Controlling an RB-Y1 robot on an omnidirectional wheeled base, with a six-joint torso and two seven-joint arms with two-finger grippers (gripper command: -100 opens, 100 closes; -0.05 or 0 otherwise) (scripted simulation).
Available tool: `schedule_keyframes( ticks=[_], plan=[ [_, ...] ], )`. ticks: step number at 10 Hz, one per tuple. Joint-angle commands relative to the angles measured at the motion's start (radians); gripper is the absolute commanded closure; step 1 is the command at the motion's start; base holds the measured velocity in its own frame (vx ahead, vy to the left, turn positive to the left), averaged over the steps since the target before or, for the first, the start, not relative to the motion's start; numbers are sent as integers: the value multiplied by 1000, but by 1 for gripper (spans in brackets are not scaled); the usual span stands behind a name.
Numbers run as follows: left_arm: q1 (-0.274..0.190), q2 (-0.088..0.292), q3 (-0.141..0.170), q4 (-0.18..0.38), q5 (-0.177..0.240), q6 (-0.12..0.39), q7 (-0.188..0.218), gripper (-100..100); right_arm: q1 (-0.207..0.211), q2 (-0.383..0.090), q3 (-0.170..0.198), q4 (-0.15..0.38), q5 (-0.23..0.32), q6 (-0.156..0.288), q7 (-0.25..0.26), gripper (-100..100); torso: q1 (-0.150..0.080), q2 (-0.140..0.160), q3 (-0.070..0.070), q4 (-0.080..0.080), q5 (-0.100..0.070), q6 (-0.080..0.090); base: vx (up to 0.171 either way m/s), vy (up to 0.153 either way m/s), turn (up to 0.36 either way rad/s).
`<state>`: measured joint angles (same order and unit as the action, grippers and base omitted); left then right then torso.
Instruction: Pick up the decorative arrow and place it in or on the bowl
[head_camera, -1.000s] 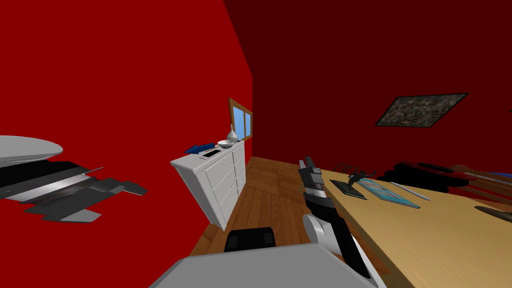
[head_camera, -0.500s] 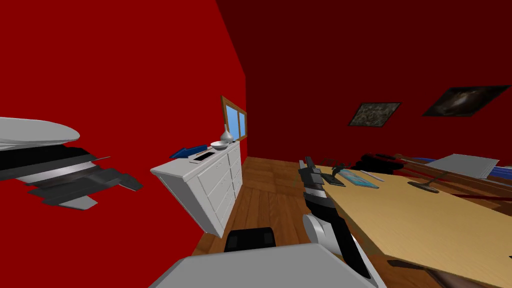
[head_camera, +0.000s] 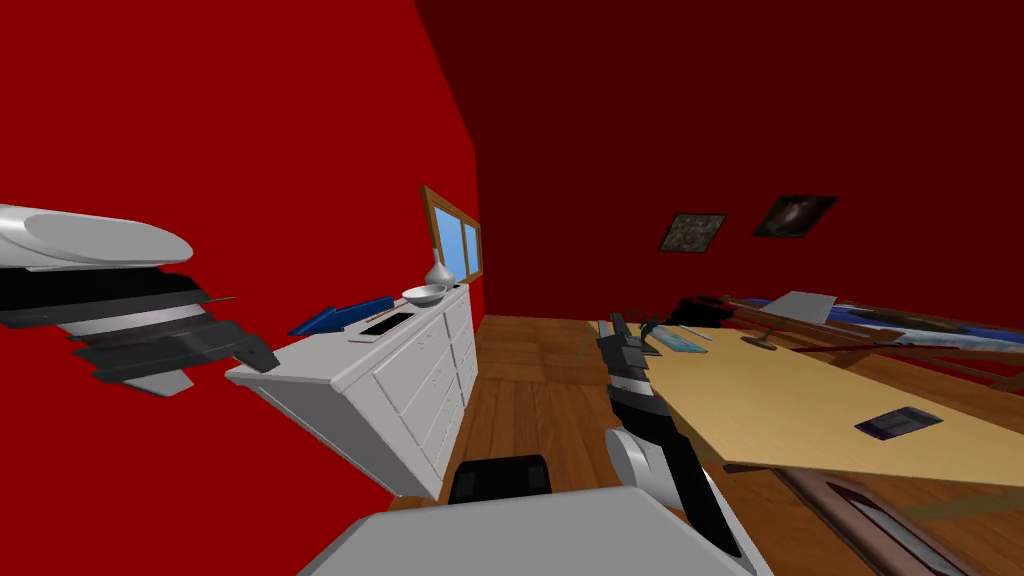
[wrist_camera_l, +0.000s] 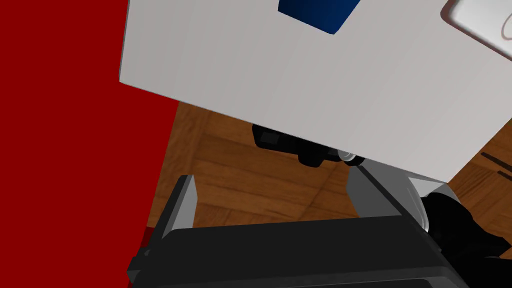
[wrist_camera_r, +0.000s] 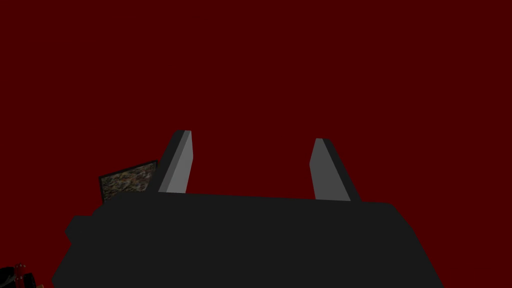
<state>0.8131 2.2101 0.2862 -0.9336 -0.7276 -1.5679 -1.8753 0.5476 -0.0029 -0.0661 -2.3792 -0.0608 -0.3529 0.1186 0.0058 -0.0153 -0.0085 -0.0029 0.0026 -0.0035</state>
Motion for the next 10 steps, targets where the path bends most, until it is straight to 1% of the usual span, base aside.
schedule_keyframes(
  ticks=[1, 3, 4, 6, 7, 8, 9, 10],
  plan=[
    [-1, 42, 5, 30, -15, -29, -50, -100, 0, 0, 0, 0, 0, 0, 0, 0, 0, 0, 0, 0, 0, 0, 79, 77, -299],
    [-2, 96, 12, 71, -33, -76, -115, -100, 0, 0, 0, 0, 0, 0, 0, 0, 1, -5, -3, -1, 0, 1, 127, 122, -404],
    [-2, 115, 14, 86, -39, -99, -137, -100, 0, 0, 0, 0, 0, 0, 0, 0, 3, -6, -3, -2, 0, 1, 136, 159, -261],
    [-4, 139, 17, 105, -47, -136, -165, -100, 0, 0, 0, 0, 0, 0, 0, 0, 4, -7, -4, -2, 1, 0, 119, 131, -205],
    [6, 137, 20, 112, -39, -127, -160, -100, 0, 0, 0, 0, 0, 0, 0, 0, 2, -6, -3, -1, 1, 0, 44, 51, -38],
    [7, 139, 21, 113, -39, -132, -164, 0, 0, 0, 0, 0, 0, 0, 0, 0, -2, -2, -1, 0, 0, -1, 9, 10, 3],
    [8, 125, 13, 126, -43, -129, -193, -100, 0, 0, 0, 0, 0, 0, 0, 0, -5, 1, 1, 0, -1, -1, 35, -22, 35],
    [9, 112, 4, 139, -47, -126, -221, -100, 0, 0, 0, 0, 0, 0, 0, 0, -7, 1, 1, 1, -1, -1, 68, -72, 68]
  ],
)
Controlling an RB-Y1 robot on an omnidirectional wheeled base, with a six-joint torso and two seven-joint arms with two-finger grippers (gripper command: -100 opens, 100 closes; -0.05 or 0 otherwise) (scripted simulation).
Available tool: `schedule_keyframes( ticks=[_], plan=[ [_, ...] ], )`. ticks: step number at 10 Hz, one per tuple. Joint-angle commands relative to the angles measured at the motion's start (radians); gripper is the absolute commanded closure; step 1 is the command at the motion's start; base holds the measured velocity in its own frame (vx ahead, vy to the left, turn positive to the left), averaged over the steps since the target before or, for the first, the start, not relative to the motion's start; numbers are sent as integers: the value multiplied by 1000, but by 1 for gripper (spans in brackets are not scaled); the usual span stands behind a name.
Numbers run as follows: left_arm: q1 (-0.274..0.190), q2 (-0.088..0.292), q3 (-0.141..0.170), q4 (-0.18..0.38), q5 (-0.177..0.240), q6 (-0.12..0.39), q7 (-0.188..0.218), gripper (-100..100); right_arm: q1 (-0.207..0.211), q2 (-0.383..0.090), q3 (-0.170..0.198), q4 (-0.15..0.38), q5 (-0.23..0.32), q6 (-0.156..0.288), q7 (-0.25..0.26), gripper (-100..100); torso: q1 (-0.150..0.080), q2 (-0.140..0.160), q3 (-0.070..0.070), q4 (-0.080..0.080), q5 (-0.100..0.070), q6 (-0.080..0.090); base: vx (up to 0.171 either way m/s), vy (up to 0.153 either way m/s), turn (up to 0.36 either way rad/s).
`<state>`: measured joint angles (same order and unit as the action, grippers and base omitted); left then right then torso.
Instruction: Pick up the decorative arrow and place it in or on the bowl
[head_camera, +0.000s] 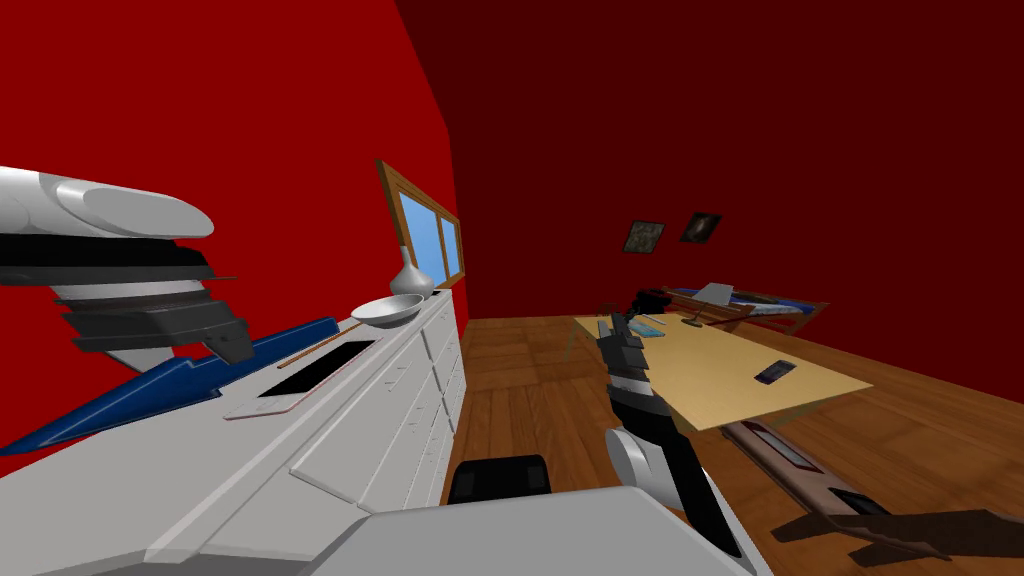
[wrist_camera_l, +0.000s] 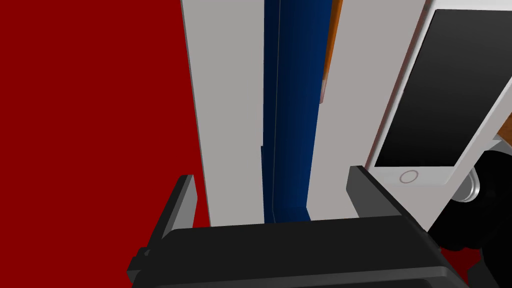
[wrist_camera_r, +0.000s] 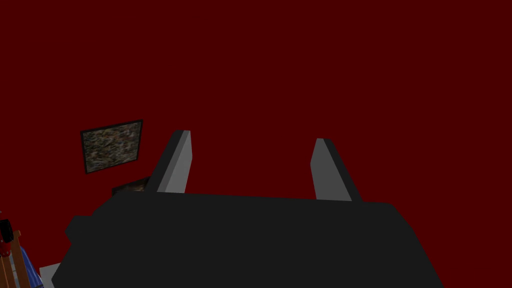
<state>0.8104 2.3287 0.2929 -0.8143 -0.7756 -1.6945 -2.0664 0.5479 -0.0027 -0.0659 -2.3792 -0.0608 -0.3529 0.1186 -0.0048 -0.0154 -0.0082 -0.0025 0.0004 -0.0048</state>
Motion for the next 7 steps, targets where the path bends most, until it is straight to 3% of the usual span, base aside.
schedule_keyframes(
  ticks=[1, 7],
  plan=[
    [12, -7, -2, 20, 1, 1, -31, -100, 0, 0, 0, 0, 0, 0, 0, 0, 0, 0, 0, 0, 0, 0, 56, -60, 36],
    [19, -89, -52, 97, -23, 18, -208, -100, 0, 0, 0, 0, 0, 0, 0, 0, 1, -1, -1, 0, 1, -1, 73, -81, 58]
  ],
)
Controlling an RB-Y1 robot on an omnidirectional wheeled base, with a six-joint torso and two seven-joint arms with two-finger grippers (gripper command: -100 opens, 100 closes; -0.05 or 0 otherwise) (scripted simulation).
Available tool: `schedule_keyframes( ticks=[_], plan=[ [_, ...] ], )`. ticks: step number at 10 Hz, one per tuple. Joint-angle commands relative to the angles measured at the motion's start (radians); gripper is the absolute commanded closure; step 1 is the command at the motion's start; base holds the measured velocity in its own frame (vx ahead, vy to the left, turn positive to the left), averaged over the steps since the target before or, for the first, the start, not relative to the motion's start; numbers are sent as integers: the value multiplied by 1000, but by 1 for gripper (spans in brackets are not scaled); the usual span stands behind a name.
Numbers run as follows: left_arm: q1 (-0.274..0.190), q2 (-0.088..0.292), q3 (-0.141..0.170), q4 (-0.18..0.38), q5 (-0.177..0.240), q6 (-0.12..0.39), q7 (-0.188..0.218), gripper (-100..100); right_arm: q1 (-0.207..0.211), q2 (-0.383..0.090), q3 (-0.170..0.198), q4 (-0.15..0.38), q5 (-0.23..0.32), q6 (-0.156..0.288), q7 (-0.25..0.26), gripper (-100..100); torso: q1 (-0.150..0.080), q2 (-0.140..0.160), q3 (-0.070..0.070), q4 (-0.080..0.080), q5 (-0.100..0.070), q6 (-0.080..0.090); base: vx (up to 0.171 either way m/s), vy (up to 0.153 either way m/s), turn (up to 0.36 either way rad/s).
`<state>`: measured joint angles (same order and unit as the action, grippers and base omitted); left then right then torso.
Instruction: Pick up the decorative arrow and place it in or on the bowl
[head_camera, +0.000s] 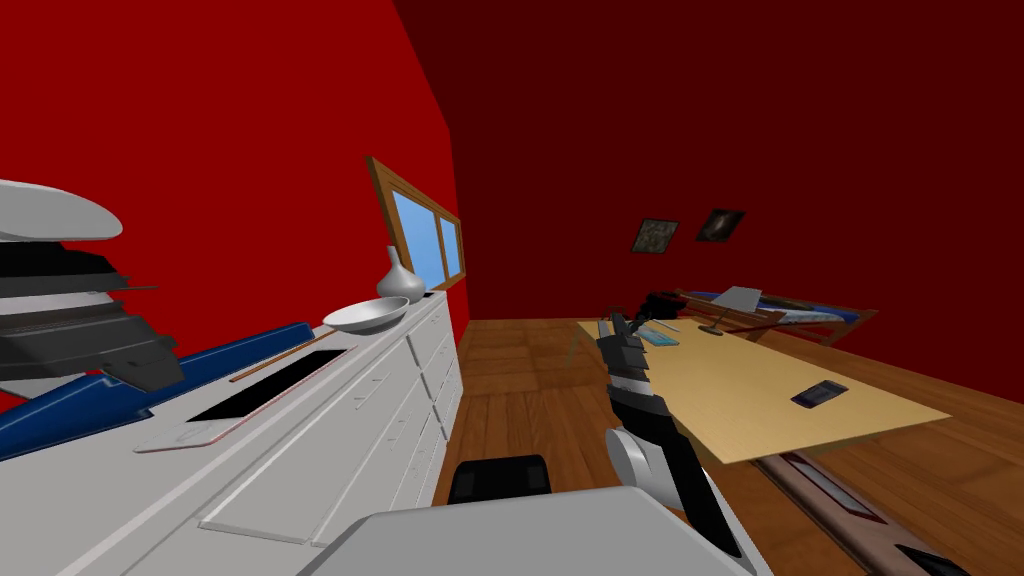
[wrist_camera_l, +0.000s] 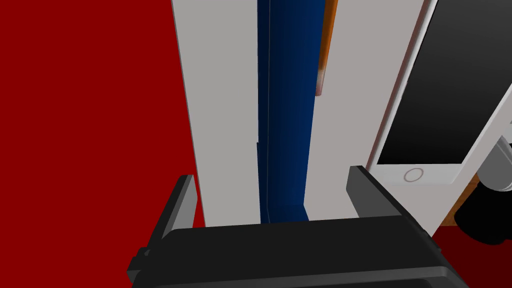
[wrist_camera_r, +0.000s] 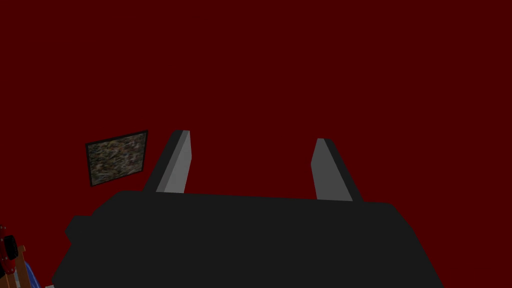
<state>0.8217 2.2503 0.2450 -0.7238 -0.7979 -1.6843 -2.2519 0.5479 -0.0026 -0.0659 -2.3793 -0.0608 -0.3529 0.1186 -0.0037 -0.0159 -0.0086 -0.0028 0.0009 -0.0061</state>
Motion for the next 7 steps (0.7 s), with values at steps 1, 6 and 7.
schedule_keyframes(
  ticks=[1, 6, 7],
  plan=[
    [9, -25, -13, 19, -5, 10, -50, -100, 0, 0, 0, 0, 0, 0, 0, 0, 0, 0, 0, 0, 0, 0, 79, -85, 60],
    [7, -37, -21, 29, -10, 12, -77, 100, 0, 0, 0, 0, 0, 0, 0, 0, 6, 4, 2, 1, 1, 0, 26, -27, 17],
    [7, -36, -21, 30, -10, 13, -78, 100, 0, 0, 0, 0, 0, 0, 0, 0, 6, 4, 2, 1, 2, 1, 0, 0, 0]
  ],
)
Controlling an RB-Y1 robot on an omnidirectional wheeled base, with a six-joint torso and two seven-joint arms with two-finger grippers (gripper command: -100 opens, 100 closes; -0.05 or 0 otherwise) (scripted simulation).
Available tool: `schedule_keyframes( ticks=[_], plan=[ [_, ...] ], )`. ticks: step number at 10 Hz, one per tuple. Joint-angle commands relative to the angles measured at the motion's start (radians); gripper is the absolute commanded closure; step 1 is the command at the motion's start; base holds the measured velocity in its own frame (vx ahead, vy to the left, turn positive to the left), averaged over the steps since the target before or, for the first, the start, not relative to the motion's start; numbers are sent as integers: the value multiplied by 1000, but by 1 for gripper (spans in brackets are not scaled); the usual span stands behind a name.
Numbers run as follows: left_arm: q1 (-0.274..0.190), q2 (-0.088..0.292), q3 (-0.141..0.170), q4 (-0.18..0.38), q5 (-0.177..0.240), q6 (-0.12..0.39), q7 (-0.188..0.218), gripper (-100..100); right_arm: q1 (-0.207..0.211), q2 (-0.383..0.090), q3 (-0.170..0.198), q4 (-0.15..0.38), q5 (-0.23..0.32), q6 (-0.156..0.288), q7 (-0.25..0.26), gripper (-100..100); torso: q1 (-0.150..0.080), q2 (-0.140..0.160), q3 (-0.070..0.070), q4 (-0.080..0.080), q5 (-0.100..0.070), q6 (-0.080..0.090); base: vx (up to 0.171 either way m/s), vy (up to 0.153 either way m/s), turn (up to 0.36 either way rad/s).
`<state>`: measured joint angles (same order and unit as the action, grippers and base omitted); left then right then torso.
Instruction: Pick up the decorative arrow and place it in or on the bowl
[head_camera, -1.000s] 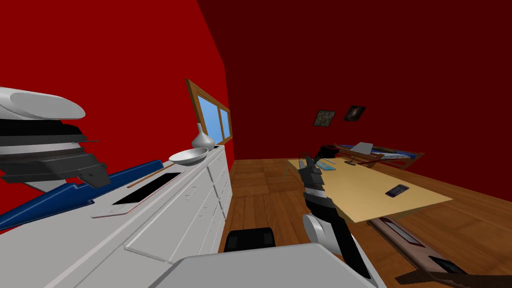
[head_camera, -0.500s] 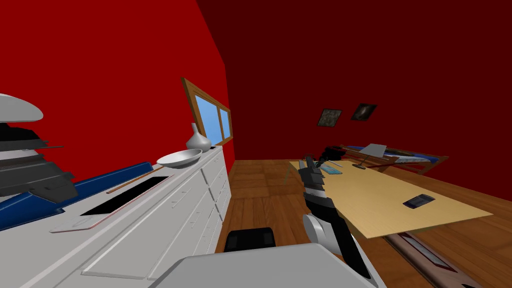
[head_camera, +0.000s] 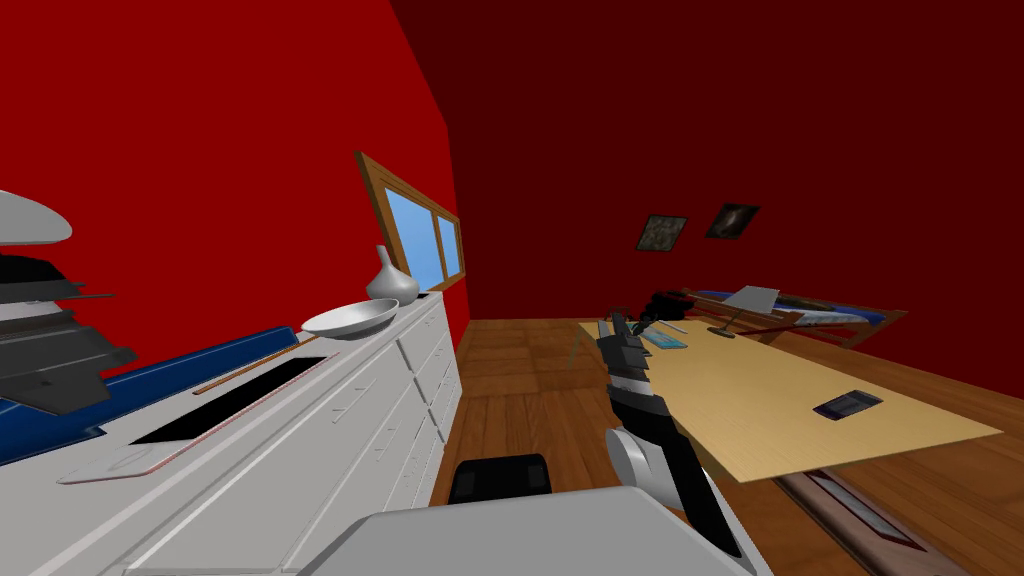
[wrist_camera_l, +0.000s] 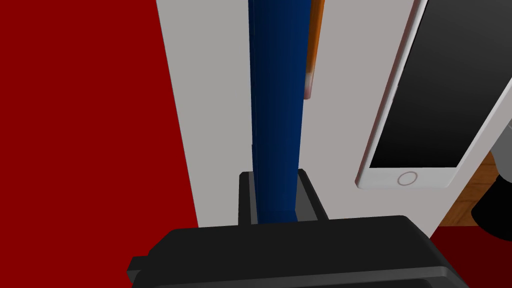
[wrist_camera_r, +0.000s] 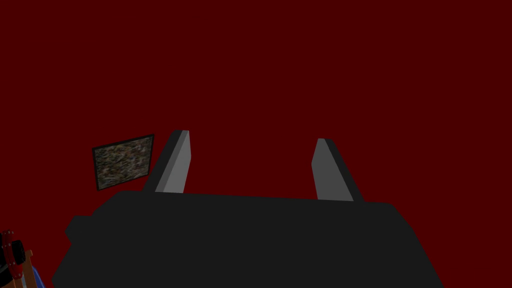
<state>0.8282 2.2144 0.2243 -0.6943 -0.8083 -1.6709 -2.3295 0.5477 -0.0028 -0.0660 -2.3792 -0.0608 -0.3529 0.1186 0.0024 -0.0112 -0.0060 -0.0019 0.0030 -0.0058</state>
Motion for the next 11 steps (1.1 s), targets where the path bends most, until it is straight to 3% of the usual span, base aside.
schedule_keyframes(
  ticks=[1, 2, 3, 4, 8, 11],
  plan=[
    [0, 0, 0, 0, 0, 0, 0, 100, 0, 0, 0, 0, 0, 0, 0, 0, 0, 0, 0, 0, 0, 0, 0, 0, 0],
    [0, 0, 0, 0, 0, 0, 0, 100, 0, 0, 0, 0, 0, 0, 0, 0, 0, 0, 0, 0, 0, 0, 0, 0, 0],
    [0, 0, 0, 0, 0, 0, 0, 0, 0, 0, 0, 0, 0, 0, 0, 0, 0, 0, 0, 0, 0, 0, 0, 0, 0],
    [2, 25, 16, -23, 10, -6, 50, 100, 0, 0, 0, 0, 0, 0, 0, 0, 0, 0, 0, 0, 0, 0, -63, 58, -63],
    [-1, 52, 33, -49, 18, -11, 114, 100, 0, 0, 0, 0, 0, 0, 0, 0, 5, 4, 2, 1, 0, 1, -69, 79, -53],
    [-5, 94, 58, -87, 30, -20, 202, 100, 0, 0, 0, 0, 0, 0, 0, 0, 2, 4, 2, 1, 0, 1, -65, 59, -54]
  ],
)
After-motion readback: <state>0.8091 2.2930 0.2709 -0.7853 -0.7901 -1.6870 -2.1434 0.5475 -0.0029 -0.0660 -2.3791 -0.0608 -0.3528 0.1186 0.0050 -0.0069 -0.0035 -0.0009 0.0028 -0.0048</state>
